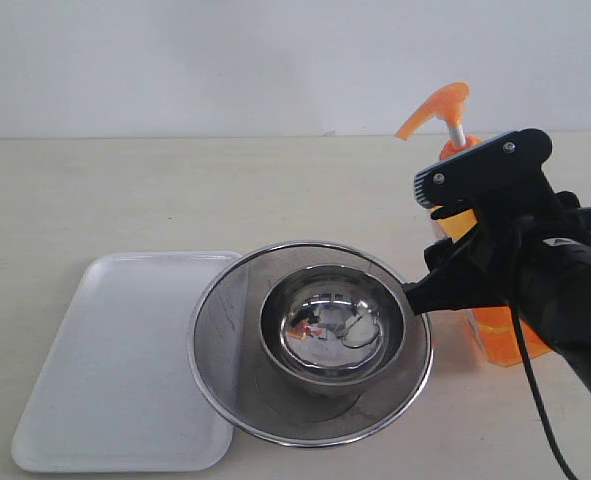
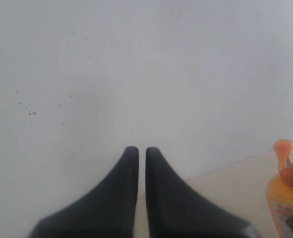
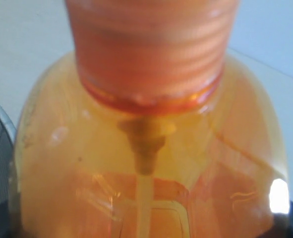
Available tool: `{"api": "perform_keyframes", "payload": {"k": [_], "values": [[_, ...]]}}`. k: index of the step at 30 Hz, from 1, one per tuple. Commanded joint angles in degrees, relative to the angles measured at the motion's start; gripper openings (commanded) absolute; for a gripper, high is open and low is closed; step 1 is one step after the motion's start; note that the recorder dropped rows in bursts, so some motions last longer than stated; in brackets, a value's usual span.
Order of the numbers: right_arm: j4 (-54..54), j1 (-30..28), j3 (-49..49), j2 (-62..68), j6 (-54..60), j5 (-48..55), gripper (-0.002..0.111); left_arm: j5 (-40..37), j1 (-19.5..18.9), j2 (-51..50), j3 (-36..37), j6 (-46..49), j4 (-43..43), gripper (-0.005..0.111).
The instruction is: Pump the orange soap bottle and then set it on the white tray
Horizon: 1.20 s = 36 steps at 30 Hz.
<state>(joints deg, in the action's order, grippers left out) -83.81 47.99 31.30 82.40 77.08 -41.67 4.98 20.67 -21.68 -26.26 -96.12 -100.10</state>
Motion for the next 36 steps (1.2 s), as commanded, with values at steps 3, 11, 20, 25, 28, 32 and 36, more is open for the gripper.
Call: {"api": "perform_keyframes", "payload": {"k": [3, 11, 20, 25, 28, 32, 36], "values": [[0.6, 0.0, 0.3, -0.5, -0.1, -0.1, 0.000, -5.0, -0.1, 4.2, -1.4, -0.3, 0.2, 0.005], [0.6, 0.0, 0.3, -0.5, -0.1, -0.1, 0.000, -6.1, -0.1, 5.6, -7.2, 0.4, 0.2, 0.005], [0.6, 0.0, 0.3, -0.5, -0.1, -0.1, 0.000, -7.2, -0.1, 5.6, -12.6, 6.5, 0.2, 0.005], [0.6, 0.0, 0.3, -0.5, -0.1, -0.1, 0.000, -10.3, -0.1, 5.6, -15.0, 14.2, 0.2, 0.005], [0.6, 0.0, 0.3, -0.5, -0.1, -0.1, 0.000, -12.8, -0.1, 6.1, -15.2, 17.9, 0.2, 0.005], [0.6, 0.0, 0.3, -0.5, -0.1, -0.1, 0.000, -14.3, -0.1, 7.6, -15.2, 17.8, 0.2, 0.005], [0.6, 0.0, 0.3, -0.5, -0.1, -0.1, 0.000, -14.0, -0.1, 10.0, -15.2, 17.8, 0.2, 0.005]]}}
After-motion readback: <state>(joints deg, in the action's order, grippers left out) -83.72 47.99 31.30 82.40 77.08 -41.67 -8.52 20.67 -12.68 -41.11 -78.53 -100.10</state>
